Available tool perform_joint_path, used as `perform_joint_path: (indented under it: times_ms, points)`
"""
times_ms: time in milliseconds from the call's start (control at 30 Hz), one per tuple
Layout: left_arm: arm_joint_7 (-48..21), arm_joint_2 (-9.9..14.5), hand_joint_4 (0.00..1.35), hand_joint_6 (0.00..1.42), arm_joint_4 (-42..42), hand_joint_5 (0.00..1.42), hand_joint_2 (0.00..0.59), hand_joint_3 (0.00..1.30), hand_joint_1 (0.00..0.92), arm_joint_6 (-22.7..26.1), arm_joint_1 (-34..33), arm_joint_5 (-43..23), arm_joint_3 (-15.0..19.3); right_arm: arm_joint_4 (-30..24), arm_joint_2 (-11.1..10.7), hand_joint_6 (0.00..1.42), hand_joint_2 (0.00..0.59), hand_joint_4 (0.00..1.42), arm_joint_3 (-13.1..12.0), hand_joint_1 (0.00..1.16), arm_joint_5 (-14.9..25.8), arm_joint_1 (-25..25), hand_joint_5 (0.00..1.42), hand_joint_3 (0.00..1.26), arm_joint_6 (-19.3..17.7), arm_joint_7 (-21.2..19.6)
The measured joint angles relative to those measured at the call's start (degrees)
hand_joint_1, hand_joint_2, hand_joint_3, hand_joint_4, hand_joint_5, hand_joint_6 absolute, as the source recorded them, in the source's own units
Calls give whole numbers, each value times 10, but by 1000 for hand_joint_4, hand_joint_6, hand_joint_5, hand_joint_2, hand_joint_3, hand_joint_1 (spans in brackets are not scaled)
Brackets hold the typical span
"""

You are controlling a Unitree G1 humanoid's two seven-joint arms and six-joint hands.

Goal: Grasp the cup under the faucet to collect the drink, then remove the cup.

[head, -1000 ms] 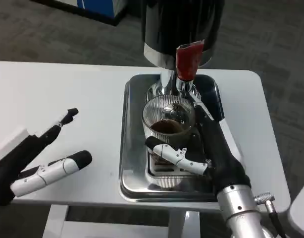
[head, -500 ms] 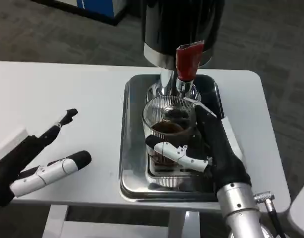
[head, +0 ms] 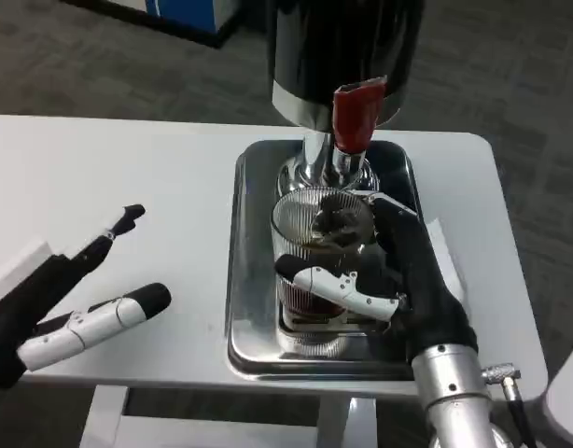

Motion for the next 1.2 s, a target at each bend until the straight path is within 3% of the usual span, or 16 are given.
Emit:
perform_joint_path:
  times_ms: [333,800,1200]
  points:
    - [0,0,0,0,-6,0,80,0,0,0,8,0,3,-6,1,924,137,669,1,892,-13,15,856,662,-11,-20]
    - [0,0,0,0,-12,0,82,0,0,0,12,0,3,-46,-4,942,136,666,0,894,-24,52,859,671,-11,-22]
    - [0,0,0,0,-12,0,82,0,0,0,8,0,1,-113,-19,963,136,666,4,894,-73,88,869,671,-11,-23]
